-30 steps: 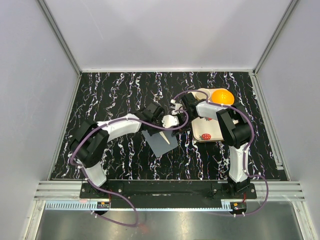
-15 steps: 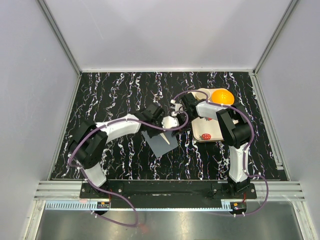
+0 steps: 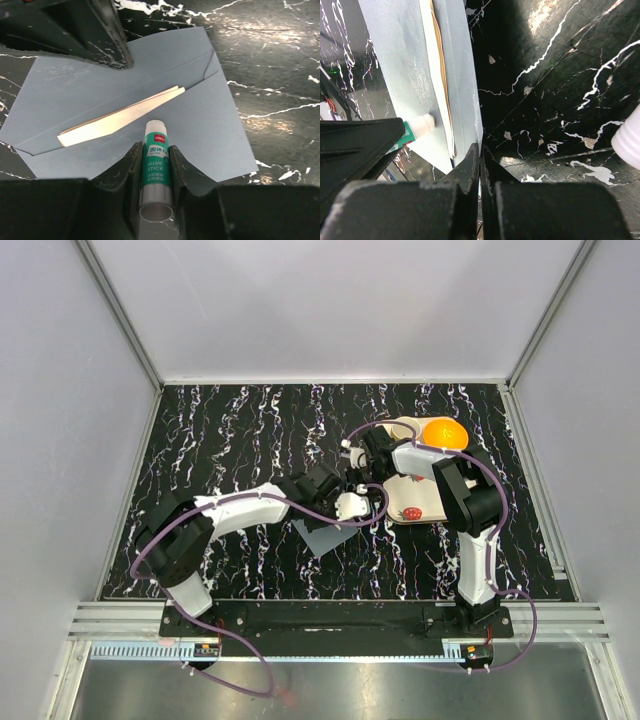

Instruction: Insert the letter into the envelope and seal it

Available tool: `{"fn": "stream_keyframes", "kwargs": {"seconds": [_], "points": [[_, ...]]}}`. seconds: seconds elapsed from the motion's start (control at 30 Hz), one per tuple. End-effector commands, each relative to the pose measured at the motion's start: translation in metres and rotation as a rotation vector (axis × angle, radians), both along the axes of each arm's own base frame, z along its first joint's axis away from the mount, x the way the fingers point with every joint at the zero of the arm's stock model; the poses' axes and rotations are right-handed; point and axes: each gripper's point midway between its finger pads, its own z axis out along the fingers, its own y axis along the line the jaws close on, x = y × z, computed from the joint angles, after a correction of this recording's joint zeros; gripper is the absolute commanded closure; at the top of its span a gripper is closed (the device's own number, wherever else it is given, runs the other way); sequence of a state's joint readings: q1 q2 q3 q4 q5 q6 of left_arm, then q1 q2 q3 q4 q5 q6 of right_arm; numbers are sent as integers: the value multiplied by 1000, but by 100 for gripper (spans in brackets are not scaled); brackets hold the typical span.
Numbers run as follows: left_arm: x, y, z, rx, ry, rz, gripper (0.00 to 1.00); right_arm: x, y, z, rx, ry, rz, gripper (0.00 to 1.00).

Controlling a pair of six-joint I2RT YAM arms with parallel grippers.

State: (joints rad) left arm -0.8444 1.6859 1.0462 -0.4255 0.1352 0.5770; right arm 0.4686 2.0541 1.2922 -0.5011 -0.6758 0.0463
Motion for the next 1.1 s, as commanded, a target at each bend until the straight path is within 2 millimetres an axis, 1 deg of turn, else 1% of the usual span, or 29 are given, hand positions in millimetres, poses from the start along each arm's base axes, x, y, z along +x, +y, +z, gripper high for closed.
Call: {"fn": "stream_keyframes", "kwargs": {"seconds": [0.0, 0.07, 0.1, 0.13, 0.17, 0.2, 0.23, 0.27, 0.3, 0.33, 0.37, 0.4, 0.47, 0.53, 0.57, 0.6, 0.63, 0.67, 0.73, 0.77, 0.8, 0.9, 0.97, 1.03, 1.07], "points": [[-17, 6, 1, -9, 67, 26, 100, 6, 1, -4, -18, -37, 17, 100], [-6, 11, 2, -4, 50, 46, 100, 7, 1, -4, -19, -39, 16, 100], [10, 17, 5, -6, 33, 78, 100, 6, 1, -4, -19, -37, 18, 100], [21, 23, 6, 0, 18, 104, 100, 6, 1, -5, -19, -36, 18, 100], [30, 29, -1, 20, 24, 129, 100, 7, 1, -5, -18, -38, 18, 100], [50, 36, 5, 10, 6, 178, 100, 7, 1, -5, -17, -39, 20, 100], [60, 42, 4, 27, -10, 213, 100, 7, 1, -5, -17, -37, 20, 100], [65, 44, 1, 40, -5, 228, 100, 7, 2, -4, -15, -37, 19, 100], [66, 44, 4, 41, -3, 230, 100, 7, 1, -4, -15, -39, 20, 100], [62, 40, 4, 27, 7, 219, 100, 6, 1, -3, -14, -41, 22, 100], [57, 36, 9, 14, 2, 204, 100, 6, 1, -4, -16, -41, 21, 100], [42, 28, 5, 23, 9, 161, 100, 7, 1, -4, -15, -42, 21, 100], [26, 20, 7, 12, 15, 123, 100, 7, 2, -4, -15, -38, 19, 100], [5, 10, 5, -7, 63, 98, 100, 6, 1, -4, -15, -37, 19, 100], [-1, 7, 7, -16, 73, 90, 100, 7, 1, -4, -14, -40, 17, 100], [-9, 5, 5, -15, 86, 78, 100, 6, 1, -4, -16, -40, 20, 100], [-11, 5, 6, -18, 88, 75, 100, 6, 1, -3, -14, -40, 19, 100], [-9, 5, 7, -19, 79, 78, 100, 6, 1, -3, -15, -38, 19, 100], [9, 12, 11, -15, 42, 105, 100, 7, 1, -3, -14, -41, 20, 100], [18, 17, 9, -9, 40, 126, 100, 6, 1, -4, -15, -38, 19, 100], [35, 24, 12, -10, 21, 159, 100, 6, 1, -4, -15, -38, 19, 100], [56, 40, 6, 37, -24, 192, 100, 7, 2, -3, -14, -41, 20, 100], [53, 39, 5, 40, -24, 186, 100, 7, 1, -3, -14, -41, 20, 100], [36, 28, 2, 34, -4, 150, 100, 7, 1, -3, -14, -40, 17, 100], [21, 19, 0, 30, 6, 117, 100, 6, 1, -3, -15, -38, 19, 100]]}}
